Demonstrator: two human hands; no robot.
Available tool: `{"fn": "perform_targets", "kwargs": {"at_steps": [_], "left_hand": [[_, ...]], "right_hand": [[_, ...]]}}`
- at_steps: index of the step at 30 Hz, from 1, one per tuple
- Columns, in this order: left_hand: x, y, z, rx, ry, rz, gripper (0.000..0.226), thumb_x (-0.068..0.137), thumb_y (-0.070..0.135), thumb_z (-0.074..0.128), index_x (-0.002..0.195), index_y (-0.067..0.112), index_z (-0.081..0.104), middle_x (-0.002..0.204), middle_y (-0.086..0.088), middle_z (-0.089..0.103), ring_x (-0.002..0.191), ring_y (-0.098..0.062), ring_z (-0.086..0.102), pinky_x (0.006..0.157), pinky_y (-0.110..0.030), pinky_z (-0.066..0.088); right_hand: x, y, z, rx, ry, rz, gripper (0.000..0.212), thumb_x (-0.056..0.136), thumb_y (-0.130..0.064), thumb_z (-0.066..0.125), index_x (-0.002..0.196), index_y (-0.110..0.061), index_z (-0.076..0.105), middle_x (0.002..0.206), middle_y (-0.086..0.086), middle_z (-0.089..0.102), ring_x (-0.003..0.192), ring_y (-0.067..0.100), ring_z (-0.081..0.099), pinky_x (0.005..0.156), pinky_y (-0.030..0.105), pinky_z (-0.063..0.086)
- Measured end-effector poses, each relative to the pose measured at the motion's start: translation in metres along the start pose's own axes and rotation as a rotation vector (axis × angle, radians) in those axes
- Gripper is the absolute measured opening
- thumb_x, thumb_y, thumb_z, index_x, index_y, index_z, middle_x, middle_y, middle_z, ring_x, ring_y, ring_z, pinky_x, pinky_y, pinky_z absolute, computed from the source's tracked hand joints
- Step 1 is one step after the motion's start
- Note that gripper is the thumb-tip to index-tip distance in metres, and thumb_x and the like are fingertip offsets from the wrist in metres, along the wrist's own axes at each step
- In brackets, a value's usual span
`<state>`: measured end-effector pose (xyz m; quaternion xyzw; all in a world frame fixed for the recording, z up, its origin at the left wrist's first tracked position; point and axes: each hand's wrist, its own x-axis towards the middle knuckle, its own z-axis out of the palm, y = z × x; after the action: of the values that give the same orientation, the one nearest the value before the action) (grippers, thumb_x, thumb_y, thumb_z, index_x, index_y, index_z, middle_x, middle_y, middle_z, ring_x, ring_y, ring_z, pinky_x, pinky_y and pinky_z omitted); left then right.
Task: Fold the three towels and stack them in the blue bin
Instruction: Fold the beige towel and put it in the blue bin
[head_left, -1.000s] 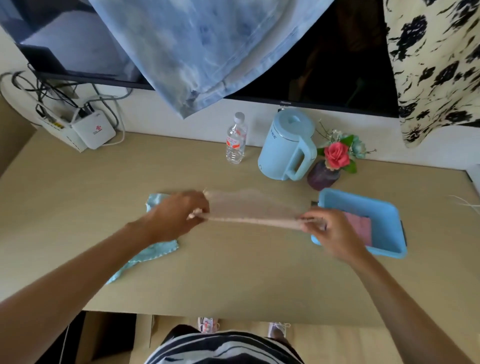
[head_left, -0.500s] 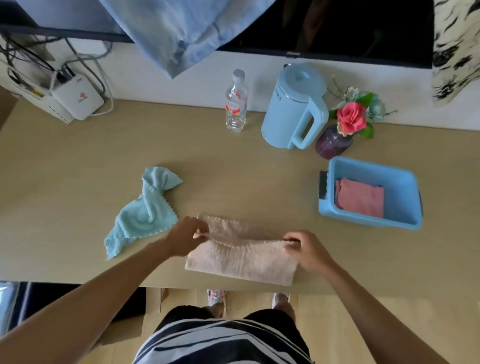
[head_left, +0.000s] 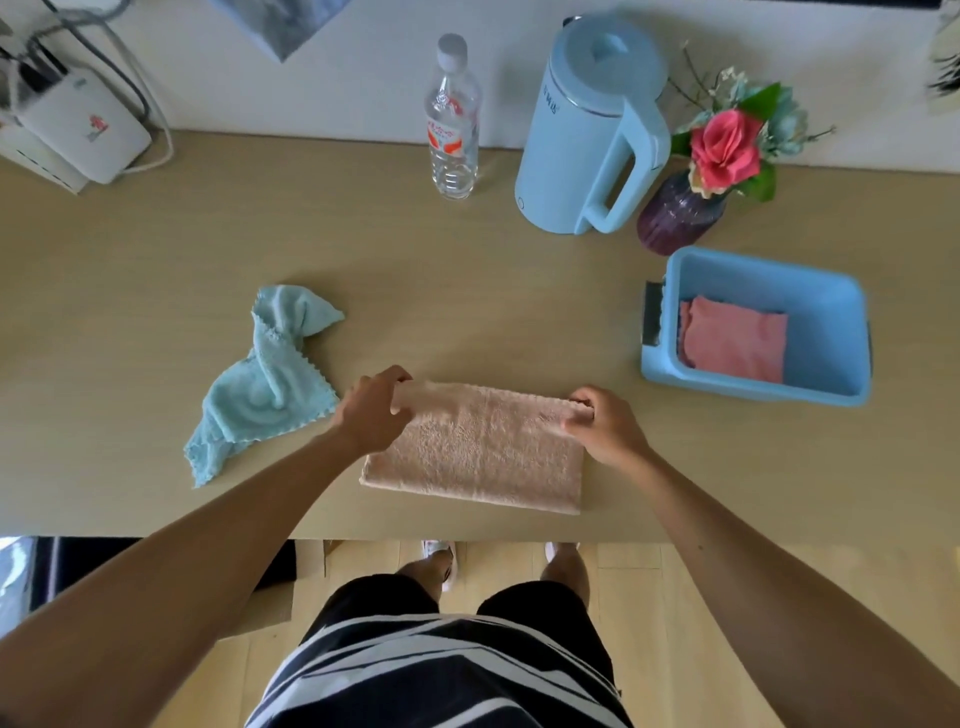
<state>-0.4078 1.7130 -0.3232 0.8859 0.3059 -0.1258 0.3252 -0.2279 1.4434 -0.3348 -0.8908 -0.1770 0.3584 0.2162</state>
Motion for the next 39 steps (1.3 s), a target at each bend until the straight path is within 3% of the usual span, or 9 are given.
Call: {"fn": "perform_targets", "kwargs": {"at_steps": [4, 7, 9, 14, 22, 29, 33, 36, 39], "left_hand": [[-0.001, 0.001, 0.000, -0.124, 0.029, -0.061, 0.008, 0.080, 0.009, 0.070, 0.082, 0.001, 0.067, 0.074, -0.014, 0.069, 0.067, -0.028, 0.062, 0.059, -0.032, 0.045], [0.004, 0.008, -0.011, -0.214, 0.068, -0.043, 0.034, 0.087, 0.017, 0.067, 0.063, 0.001, 0.049, 0.059, -0.013, 0.055, 0.054, -0.019, 0.047, 0.055, -0.030, 0.038], [0.007, 0.018, -0.026, -0.253, 0.099, -0.022, 0.044, 0.091, 0.023, 0.065, 0.062, 0.002, 0.039, 0.055, -0.004, 0.042, 0.050, -0.014, 0.036, 0.050, -0.027, 0.032], [0.014, 0.043, -0.079, -0.320, 0.189, 0.066, 0.039, 0.092, 0.025, 0.064, 0.059, 0.014, 0.046, 0.051, 0.008, 0.037, 0.047, -0.010, 0.032, 0.049, -0.026, 0.030], [-0.010, 0.075, -0.164, -0.531, 0.320, 0.328, 0.014, 0.093, 0.007, 0.066, 0.084, -0.004, 0.068, 0.070, -0.009, 0.054, 0.052, 0.001, 0.046, 0.054, -0.010, 0.039], [-0.062, 0.041, -0.152, -0.234, 0.146, 0.382, 0.008, 0.089, 0.019, 0.070, 0.091, 0.014, 0.076, 0.078, 0.004, 0.072, 0.071, 0.000, 0.062, 0.066, -0.006, 0.043], [-0.073, 0.003, -0.108, -0.101, -0.043, 0.323, 0.007, 0.089, 0.027, 0.070, 0.093, 0.026, 0.076, 0.084, 0.036, 0.068, 0.091, 0.007, 0.065, 0.075, -0.004, 0.047], [-0.072, -0.023, -0.080, -0.077, -0.152, 0.231, 0.007, 0.089, 0.033, 0.070, 0.090, 0.040, 0.071, 0.088, 0.025, 0.073, 0.089, 0.004, 0.068, 0.087, -0.021, 0.054], [-0.065, -0.032, -0.066, -0.106, -0.133, 0.178, 0.016, 0.090, 0.031, 0.070, 0.086, 0.046, 0.065, 0.082, 0.027, 0.071, 0.086, 0.009, 0.067, 0.082, -0.015, 0.053]], "right_hand": [[-0.003, 0.003, -0.001, 0.255, 0.008, 0.159, 0.050, 0.080, -0.016, 0.076, 0.127, -0.009, 0.061, 0.113, 0.003, 0.065, 0.104, 0.023, 0.063, 0.081, 0.026, 0.045], [-0.004, -0.004, -0.011, 0.354, 0.002, 0.130, 0.014, 0.082, -0.015, 0.073, 0.081, -0.009, 0.060, 0.069, -0.001, 0.048, 0.069, 0.019, 0.047, 0.058, 0.024, 0.033], [-0.002, -0.018, -0.025, 0.427, 0.033, 0.090, 0.024, 0.082, -0.015, 0.072, 0.068, -0.009, 0.053, 0.063, 0.004, 0.043, 0.062, 0.017, 0.041, 0.056, 0.028, 0.031], [-0.003, -0.064, -0.073, 0.594, 0.168, -0.067, 0.027, 0.085, -0.009, 0.071, 0.086, 0.014, 0.057, 0.070, 0.014, 0.054, 0.061, 0.017, 0.053, 0.056, 0.032, 0.045], [-0.041, -0.113, -0.149, 0.795, 0.314, -0.361, 0.024, 0.084, -0.003, 0.070, 0.072, -0.023, 0.069, 0.064, -0.009, 0.065, 0.062, 0.010, 0.057, 0.063, 0.026, 0.048], [-0.086, -0.087, -0.131, 0.606, 0.116, -0.427, 0.015, 0.084, 0.000, 0.073, 0.083, -0.014, 0.068, 0.060, -0.015, 0.064, 0.055, -0.004, 0.054, 0.057, 0.007, 0.039], [-0.080, -0.040, -0.083, 0.366, -0.047, -0.347, 0.005, 0.084, -0.019, 0.078, 0.088, -0.018, 0.075, 0.080, 0.003, 0.072, 0.074, 0.011, 0.061, 0.069, 0.023, 0.043], [-0.075, -0.014, -0.048, 0.270, -0.088, -0.275, 0.007, 0.085, -0.021, 0.075, 0.082, -0.015, 0.075, 0.071, 0.001, 0.069, 0.066, 0.002, 0.055, 0.064, 0.027, 0.038], [-0.065, 0.000, -0.025, 0.245, -0.078, -0.213, 0.012, 0.089, -0.015, 0.072, 0.077, -0.019, 0.072, 0.070, -0.008, 0.068, 0.069, 0.005, 0.059, 0.068, 0.027, 0.042]]}}
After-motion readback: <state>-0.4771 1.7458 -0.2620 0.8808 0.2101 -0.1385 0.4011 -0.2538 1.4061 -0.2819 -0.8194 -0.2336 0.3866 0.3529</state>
